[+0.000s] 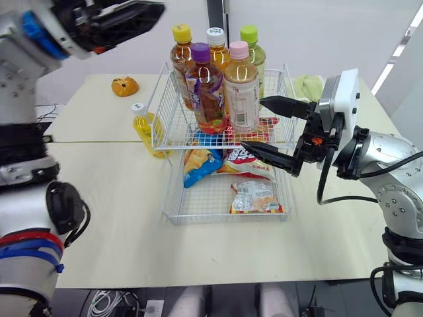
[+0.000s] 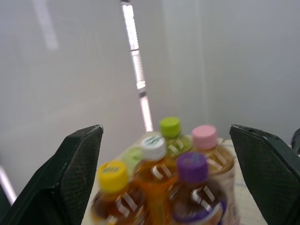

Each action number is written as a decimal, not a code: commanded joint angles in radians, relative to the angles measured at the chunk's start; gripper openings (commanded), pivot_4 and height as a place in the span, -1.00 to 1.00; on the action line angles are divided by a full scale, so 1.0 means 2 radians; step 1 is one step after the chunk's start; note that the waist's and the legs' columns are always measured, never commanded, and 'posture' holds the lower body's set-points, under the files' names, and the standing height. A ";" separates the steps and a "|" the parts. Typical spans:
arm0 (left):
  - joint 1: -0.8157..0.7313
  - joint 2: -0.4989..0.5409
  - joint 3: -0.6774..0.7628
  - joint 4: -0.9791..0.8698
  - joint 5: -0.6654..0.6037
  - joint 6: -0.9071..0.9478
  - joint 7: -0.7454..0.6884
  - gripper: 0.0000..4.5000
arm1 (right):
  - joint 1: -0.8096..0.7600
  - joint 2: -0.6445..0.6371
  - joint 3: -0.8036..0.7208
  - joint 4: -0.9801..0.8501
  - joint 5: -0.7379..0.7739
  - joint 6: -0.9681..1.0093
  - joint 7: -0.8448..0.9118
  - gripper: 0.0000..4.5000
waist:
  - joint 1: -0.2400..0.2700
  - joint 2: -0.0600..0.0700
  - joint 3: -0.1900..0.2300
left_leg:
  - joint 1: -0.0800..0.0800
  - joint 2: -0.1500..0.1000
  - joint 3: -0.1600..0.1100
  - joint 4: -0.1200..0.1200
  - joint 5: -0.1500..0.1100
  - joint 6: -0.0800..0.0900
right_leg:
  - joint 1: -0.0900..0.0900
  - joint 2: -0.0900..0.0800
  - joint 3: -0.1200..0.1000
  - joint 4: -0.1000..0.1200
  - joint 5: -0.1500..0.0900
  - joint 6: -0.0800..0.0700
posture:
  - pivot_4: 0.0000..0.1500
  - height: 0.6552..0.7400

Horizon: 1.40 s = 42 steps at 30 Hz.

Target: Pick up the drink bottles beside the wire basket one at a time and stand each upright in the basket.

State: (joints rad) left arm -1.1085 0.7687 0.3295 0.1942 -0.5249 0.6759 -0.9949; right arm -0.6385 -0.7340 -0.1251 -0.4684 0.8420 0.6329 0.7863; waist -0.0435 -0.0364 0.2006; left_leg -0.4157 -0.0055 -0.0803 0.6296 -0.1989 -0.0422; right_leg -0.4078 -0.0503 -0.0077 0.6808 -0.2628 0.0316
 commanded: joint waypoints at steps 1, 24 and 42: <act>0.074 0.033 0.077 -0.071 -0.008 0.007 0.053 0.99 | -0.017 0.006 0.004 0.007 -0.009 -0.020 0.020 1.00 | 0.001 0.000 0.000 | 0.000 0.000 0.000 0.000 0.000 0.000 | 0.000 0.000 0.000 0.000 0.000 0.000 | 1.00 1.00; 0.689 -0.225 0.213 -0.397 -0.007 -0.113 0.232 0.99 | -0.094 0.055 0.042 0.077 -0.011 -0.026 0.110 1.00 | 0.016 -0.001 -0.001 | 0.001 0.000 0.000 0.000 0.000 0.000 | 0.001 -0.002 0.000 -0.001 0.000 0.000 | 1.00 1.00; 0.609 -0.167 0.149 -0.336 -0.011 -0.141 0.262 0.99 | -0.057 0.030 0.035 0.035 -0.078 -0.030 0.043 1.00 | 0.021 -0.001 -0.001 | 0.000 0.000 0.000 0.000 0.000 0.000 | 0.001 -0.001 0.000 -0.001 0.000 0.000 | 1.00 1.00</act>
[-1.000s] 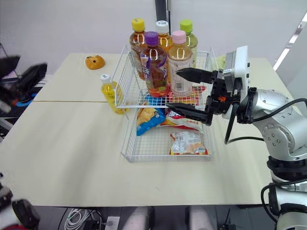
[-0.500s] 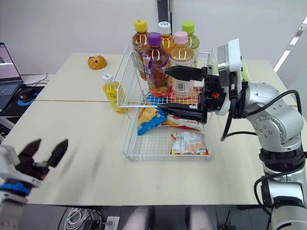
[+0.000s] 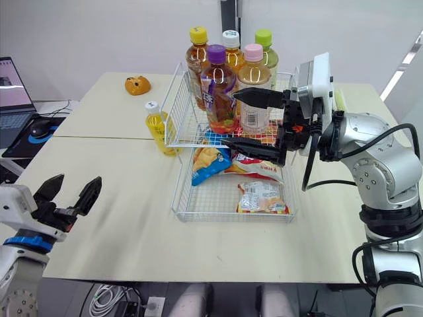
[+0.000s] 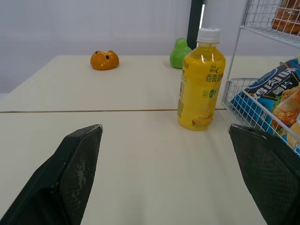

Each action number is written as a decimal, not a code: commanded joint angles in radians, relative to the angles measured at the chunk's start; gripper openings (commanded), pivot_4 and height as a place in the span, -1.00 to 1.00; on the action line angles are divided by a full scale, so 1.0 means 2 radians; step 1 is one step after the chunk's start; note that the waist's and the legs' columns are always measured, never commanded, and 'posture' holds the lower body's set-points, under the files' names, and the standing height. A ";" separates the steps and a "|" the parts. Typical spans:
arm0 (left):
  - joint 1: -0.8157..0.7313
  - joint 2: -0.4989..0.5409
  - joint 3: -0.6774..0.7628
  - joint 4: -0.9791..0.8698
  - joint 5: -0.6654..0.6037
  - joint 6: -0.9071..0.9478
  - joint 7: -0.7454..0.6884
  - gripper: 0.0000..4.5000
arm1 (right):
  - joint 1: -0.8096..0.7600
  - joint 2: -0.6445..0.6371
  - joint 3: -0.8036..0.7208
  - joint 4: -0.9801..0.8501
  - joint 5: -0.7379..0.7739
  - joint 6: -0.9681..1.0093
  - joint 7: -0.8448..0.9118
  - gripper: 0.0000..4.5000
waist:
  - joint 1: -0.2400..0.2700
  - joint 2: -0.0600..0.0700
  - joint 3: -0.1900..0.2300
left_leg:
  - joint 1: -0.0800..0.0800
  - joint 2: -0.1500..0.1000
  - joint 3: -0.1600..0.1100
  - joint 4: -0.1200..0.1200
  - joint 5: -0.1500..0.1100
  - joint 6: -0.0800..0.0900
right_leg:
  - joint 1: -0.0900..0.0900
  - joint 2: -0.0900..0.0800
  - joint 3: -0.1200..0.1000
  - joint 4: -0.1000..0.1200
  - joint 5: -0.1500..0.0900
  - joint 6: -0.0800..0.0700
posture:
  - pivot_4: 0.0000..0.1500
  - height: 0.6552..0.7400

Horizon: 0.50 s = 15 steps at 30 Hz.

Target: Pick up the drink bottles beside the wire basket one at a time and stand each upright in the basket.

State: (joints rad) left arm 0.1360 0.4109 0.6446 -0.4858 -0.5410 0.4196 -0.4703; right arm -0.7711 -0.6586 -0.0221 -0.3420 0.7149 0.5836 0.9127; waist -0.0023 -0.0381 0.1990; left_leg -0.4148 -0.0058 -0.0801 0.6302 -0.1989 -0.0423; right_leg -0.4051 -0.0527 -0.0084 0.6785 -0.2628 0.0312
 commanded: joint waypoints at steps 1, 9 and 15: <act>-0.018 0.014 -0.013 0.008 -0.002 -0.014 0.000 0.99 | 0.012 -0.008 -0.017 -0.032 -0.018 -0.004 -0.027 1.00 | 0.000 0.000 0.000 | 0.000 0.000 0.000 0.000 0.000 0.000 | 0.000 0.000 0.000 0.000 0.000 0.000 | 1.00 1.00; -0.058 0.035 -0.042 0.044 0.003 -0.019 -0.003 0.99 | 0.028 -0.011 -0.031 -0.052 -0.022 -0.004 -0.056 1.00 | 0.000 0.000 0.000 | 0.000 0.000 0.000 0.000 0.000 0.000 | 0.000 0.000 0.000 0.000 0.000 0.000 | 1.00 1.00; -0.118 0.045 -0.069 0.067 0.003 -0.009 0.012 0.99 | 0.014 -0.002 -0.019 -0.060 -0.020 0.007 -0.069 1.00 | 0.000 0.000 0.000 | 0.000 0.000 0.000 0.000 0.000 0.000 | 0.000 0.000 0.000 0.000 0.000 0.000 | 1.00 1.00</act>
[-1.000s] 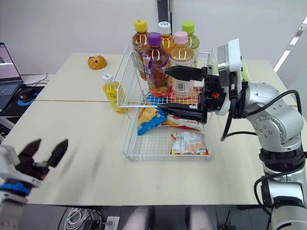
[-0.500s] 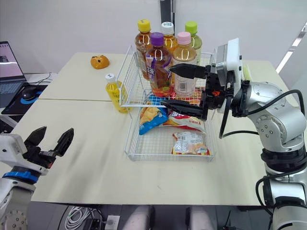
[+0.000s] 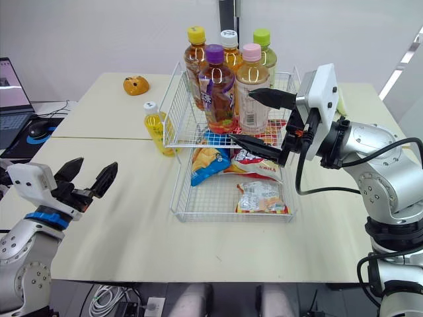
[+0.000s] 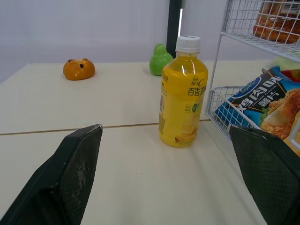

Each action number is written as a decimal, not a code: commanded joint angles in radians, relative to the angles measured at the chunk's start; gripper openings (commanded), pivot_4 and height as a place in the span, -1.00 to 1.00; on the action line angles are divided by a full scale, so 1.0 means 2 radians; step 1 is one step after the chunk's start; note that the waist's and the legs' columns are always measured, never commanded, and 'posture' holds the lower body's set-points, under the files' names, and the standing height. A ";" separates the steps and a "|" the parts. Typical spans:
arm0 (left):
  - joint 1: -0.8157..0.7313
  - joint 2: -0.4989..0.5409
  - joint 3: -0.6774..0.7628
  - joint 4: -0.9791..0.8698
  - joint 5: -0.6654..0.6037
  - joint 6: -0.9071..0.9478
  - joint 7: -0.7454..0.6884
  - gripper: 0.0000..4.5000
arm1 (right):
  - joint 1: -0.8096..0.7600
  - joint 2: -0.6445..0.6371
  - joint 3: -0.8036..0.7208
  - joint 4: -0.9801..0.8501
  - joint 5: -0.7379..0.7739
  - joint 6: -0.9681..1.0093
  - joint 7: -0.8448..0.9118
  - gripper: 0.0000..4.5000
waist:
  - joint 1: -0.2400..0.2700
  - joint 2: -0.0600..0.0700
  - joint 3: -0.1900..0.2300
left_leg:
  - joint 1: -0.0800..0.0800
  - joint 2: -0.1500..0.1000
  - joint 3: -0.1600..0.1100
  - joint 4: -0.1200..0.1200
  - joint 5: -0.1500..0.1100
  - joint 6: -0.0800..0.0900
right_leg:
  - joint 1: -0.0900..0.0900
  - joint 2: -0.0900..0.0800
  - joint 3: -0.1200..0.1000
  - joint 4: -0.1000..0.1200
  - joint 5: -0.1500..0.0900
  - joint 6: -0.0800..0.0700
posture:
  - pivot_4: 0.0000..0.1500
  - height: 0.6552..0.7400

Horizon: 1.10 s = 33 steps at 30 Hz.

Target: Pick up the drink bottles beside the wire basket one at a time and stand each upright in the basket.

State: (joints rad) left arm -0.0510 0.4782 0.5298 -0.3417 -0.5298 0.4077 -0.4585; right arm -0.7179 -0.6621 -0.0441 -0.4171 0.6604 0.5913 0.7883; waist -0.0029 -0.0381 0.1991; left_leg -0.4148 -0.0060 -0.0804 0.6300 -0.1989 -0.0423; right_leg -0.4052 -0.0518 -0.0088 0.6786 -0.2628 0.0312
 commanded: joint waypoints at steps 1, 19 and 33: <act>-0.033 0.013 -0.016 -0.001 -0.001 -0.002 0.007 0.99 | -0.012 -0.001 -0.009 -0.025 0.011 0.006 -0.005 1.00 | 0.000 0.000 0.000 | 0.000 0.000 0.000 0.000 0.000 0.000 | 0.000 0.000 0.000 0.000 0.000 0.000 | 1.00 1.00; -0.176 0.031 -0.077 0.097 0.039 -0.006 0.032 0.99 | -0.037 -0.009 -0.021 -0.036 0.086 0.046 0.013 1.00 | 0.000 0.000 0.000 | 0.000 -0.001 0.000 0.000 0.000 0.000 | 0.000 0.000 0.000 0.000 0.000 0.000 | 1.00 1.00; -0.334 0.019 -0.153 0.295 0.108 -0.046 0.019 0.99 | -0.037 -0.012 -0.021 -0.041 0.084 0.054 0.000 1.00 | -0.001 0.000 0.000 | 0.000 -0.001 0.000 0.000 0.000 0.000 | 0.000 0.000 0.000 0.000 0.000 0.000 | 1.00 1.00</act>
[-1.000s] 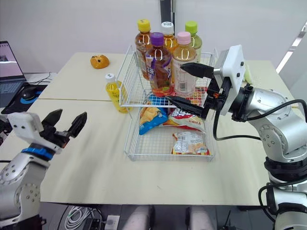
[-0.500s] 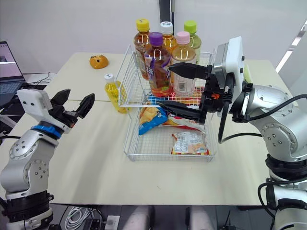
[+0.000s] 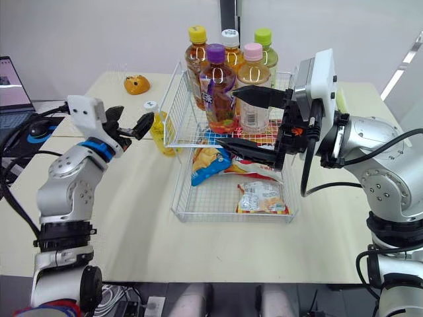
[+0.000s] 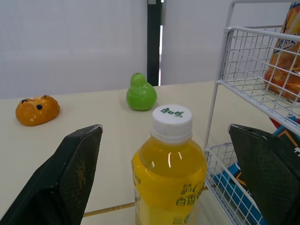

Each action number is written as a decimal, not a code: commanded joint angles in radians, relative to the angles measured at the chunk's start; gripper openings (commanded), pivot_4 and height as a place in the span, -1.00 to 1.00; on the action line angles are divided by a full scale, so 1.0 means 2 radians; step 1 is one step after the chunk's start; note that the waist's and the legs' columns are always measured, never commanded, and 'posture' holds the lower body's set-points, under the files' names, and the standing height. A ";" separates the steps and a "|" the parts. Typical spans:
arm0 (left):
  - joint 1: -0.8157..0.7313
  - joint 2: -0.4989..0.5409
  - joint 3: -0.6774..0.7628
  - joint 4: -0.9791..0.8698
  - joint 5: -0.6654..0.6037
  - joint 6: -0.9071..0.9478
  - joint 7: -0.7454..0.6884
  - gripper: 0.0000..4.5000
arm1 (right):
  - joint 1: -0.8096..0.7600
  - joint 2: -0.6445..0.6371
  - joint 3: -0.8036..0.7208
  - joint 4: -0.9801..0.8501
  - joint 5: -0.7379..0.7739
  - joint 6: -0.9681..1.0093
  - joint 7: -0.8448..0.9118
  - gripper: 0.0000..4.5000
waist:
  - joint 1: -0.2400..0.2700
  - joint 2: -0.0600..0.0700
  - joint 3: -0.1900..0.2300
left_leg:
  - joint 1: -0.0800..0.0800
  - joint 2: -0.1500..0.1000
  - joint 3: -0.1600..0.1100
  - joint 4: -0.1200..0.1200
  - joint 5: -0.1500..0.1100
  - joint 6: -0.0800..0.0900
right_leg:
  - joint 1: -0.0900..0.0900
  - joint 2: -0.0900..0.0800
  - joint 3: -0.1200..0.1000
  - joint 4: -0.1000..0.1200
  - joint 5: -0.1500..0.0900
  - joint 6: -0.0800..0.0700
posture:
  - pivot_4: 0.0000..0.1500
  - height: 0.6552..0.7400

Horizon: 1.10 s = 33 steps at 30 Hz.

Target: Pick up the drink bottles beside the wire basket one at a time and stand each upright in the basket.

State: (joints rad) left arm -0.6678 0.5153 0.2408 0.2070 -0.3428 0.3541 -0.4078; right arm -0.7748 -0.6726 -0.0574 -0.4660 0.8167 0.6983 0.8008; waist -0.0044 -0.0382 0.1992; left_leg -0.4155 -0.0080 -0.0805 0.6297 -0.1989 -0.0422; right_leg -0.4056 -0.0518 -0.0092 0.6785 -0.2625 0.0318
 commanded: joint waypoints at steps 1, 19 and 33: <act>-0.034 0.000 -0.013 0.035 0.018 -0.020 -0.008 0.99 | -0.009 -0.006 -0.015 -0.017 0.006 0.002 -0.008 1.00 | -0.001 0.000 0.000 | 0.000 0.000 0.000 0.000 0.000 0.000 | 0.000 0.000 0.000 0.000 0.000 0.000 | 1.00 1.00; -0.139 -0.010 -0.031 0.232 0.065 -0.113 -0.038 0.99 | -0.006 -0.004 -0.017 -0.027 0.016 0.008 -0.035 1.00 | -0.002 0.000 0.000 | 0.000 0.000 0.000 0.000 0.000 0.000 | 0.000 0.000 0.000 0.000 0.000 0.000 | 1.00 1.00; -0.153 -0.013 -0.028 0.269 0.069 -0.134 -0.043 -0.39 | -0.008 -0.001 -0.016 -0.031 0.023 0.012 -0.046 1.00 | -0.003 0.000 0.000 | 0.000 0.000 0.000 0.000 0.000 0.000 | 0.000 0.000 0.000 0.000 0.000 0.000 | 1.00 1.00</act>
State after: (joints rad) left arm -0.9481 0.4795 0.1808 0.7505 -0.2140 0.1022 -0.4940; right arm -0.7740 -0.6729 -0.0581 -0.4968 0.8472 0.7299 0.7160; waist -0.0100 -0.0383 0.1993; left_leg -0.4159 -0.0080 -0.0808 0.6296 -0.1989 -0.0422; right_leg -0.4060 -0.0519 -0.0097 0.6791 -0.2624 0.0319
